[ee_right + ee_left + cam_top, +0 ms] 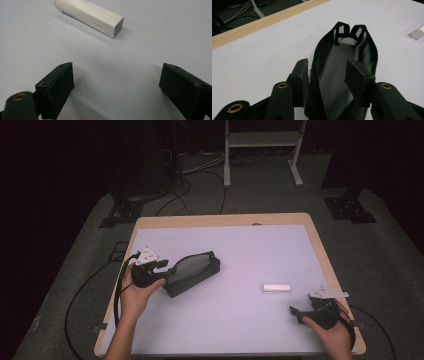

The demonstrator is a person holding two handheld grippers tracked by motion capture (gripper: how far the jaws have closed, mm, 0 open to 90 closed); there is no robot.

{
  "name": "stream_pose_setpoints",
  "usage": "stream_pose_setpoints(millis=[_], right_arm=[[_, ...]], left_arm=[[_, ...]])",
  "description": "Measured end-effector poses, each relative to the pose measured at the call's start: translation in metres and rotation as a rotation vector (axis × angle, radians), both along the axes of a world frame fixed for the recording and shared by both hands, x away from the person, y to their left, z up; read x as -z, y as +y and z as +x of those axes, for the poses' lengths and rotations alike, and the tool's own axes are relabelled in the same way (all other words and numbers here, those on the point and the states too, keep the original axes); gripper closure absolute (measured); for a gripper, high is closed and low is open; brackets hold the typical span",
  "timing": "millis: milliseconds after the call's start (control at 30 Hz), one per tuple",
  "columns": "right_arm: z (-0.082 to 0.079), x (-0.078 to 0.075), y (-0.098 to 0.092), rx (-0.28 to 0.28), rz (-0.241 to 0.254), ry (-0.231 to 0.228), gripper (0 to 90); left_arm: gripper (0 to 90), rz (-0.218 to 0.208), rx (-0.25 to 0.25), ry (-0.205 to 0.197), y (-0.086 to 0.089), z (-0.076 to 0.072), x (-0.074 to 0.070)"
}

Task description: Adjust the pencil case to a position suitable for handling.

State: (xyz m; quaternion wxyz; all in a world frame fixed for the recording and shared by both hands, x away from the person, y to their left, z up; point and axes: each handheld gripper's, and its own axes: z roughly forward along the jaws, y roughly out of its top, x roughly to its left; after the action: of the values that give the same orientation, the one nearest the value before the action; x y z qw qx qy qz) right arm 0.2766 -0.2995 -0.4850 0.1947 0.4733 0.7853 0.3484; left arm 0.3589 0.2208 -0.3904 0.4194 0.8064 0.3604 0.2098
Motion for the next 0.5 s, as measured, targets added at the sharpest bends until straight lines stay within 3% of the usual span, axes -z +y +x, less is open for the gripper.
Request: stream_pose_setpoints(millis=[500], right_arm=[[0.0, 0.0, 0.0, 0.0, 0.0, 0.001, 11.3]], left_arm=[[58.4, -0.006, 0.019, 0.002, -0.019, 0.036, 0.012]])
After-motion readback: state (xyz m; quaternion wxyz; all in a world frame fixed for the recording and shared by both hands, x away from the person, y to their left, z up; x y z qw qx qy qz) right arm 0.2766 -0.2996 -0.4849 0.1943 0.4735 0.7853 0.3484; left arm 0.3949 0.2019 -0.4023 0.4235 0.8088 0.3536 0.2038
